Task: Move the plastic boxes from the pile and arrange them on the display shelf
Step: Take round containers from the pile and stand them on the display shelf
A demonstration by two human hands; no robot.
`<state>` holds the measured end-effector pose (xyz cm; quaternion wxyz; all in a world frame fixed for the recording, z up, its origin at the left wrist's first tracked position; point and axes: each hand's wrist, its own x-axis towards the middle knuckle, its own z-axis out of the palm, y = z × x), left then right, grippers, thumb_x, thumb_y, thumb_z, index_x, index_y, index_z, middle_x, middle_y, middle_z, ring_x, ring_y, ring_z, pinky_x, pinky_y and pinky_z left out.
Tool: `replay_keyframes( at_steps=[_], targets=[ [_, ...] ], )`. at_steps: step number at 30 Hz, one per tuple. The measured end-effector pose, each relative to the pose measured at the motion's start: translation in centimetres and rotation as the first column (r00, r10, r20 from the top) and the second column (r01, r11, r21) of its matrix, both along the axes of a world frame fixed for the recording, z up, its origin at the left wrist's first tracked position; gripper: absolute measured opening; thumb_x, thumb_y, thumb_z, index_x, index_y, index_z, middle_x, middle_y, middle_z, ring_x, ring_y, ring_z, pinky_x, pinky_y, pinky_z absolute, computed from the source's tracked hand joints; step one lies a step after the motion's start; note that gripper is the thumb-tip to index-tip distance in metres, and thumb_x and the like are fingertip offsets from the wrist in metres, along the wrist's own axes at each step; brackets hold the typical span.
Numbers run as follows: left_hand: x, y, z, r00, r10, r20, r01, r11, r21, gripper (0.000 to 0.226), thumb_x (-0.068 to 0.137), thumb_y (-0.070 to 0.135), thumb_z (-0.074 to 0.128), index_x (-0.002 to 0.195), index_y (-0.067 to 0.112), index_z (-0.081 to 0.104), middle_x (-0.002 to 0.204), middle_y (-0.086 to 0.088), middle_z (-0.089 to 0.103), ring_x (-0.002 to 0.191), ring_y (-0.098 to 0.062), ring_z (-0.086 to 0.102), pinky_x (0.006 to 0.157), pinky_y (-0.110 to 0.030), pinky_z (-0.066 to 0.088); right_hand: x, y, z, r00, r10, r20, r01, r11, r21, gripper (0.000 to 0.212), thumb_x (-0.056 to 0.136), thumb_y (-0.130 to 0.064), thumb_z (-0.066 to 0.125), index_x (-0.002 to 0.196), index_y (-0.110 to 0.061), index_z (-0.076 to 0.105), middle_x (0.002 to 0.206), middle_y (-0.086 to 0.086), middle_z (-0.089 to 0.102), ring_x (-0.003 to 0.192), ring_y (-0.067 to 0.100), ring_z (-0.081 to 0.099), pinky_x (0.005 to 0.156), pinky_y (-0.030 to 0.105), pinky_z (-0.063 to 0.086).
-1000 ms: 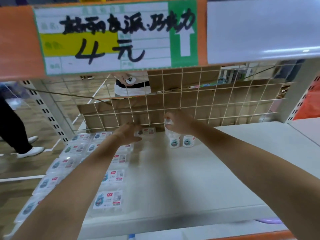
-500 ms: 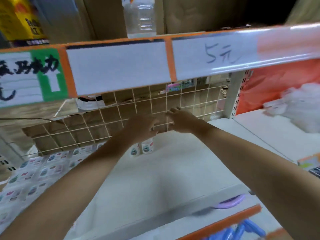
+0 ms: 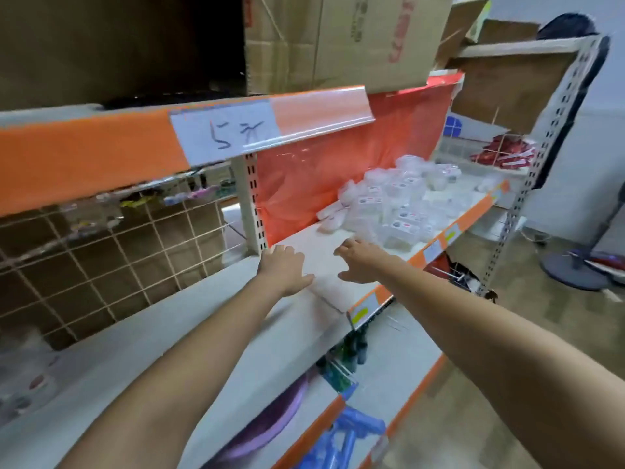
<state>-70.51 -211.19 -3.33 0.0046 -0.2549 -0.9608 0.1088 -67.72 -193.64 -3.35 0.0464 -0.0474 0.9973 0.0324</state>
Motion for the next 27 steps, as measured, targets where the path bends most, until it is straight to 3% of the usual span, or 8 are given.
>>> replay_keyframes(
  at_steps=[13, 23, 27],
  targets=[
    [-4.4, 27.7, 0.9, 0.959, -0.279, -0.044, 0.281, 0.959, 0.038, 0.055, 0.094, 0.053, 0.039, 0.135, 0.018, 0.046, 0.138, -0.009, 0.047, 0.129, -0.029, 0.039, 0.100, -0.040, 0.034, 1.0, 25.6, -1.1, 0.944, -0.326, -0.052, 0.319, 0.941, -0.108, 0.060, 0.092, -0.040, 0.053, 0.143, -0.016, 0.034, 0.145, 0.009, 0.034, 0.134, 0.030, 0.031, 0.105, 0.042, 0.035],
    [-15.2, 45.4, -0.2, 0.932, -0.360, -0.044, 0.360, 0.933, -0.004, 0.055, 0.095, 0.053, 0.036, 0.136, 0.017, 0.045, 0.135, -0.011, 0.047, 0.126, -0.030, 0.039, 0.098, -0.042, 0.034, -7.3, 42.6, -1.3, 0.895, -0.445, 0.030, 0.446, 0.892, -0.079, 0.064, 0.093, -0.040, 0.051, 0.147, -0.015, 0.026, 0.148, 0.011, 0.030, 0.136, 0.031, 0.026, 0.109, 0.047, 0.032],
    [-20.4, 50.7, 0.2, 0.941, -0.332, -0.059, 0.334, 0.942, 0.028, 0.050, 0.095, 0.049, 0.039, 0.132, 0.016, 0.049, 0.131, -0.010, 0.051, 0.122, -0.030, 0.044, 0.097, -0.042, 0.034, -11.5, 48.6, -0.7, 0.874, -0.485, -0.014, 0.479, 0.867, -0.134, 0.063, 0.094, -0.034, 0.052, 0.148, -0.015, 0.025, 0.150, 0.009, 0.027, 0.136, 0.032, 0.026, 0.108, 0.046, 0.032]
  ],
)
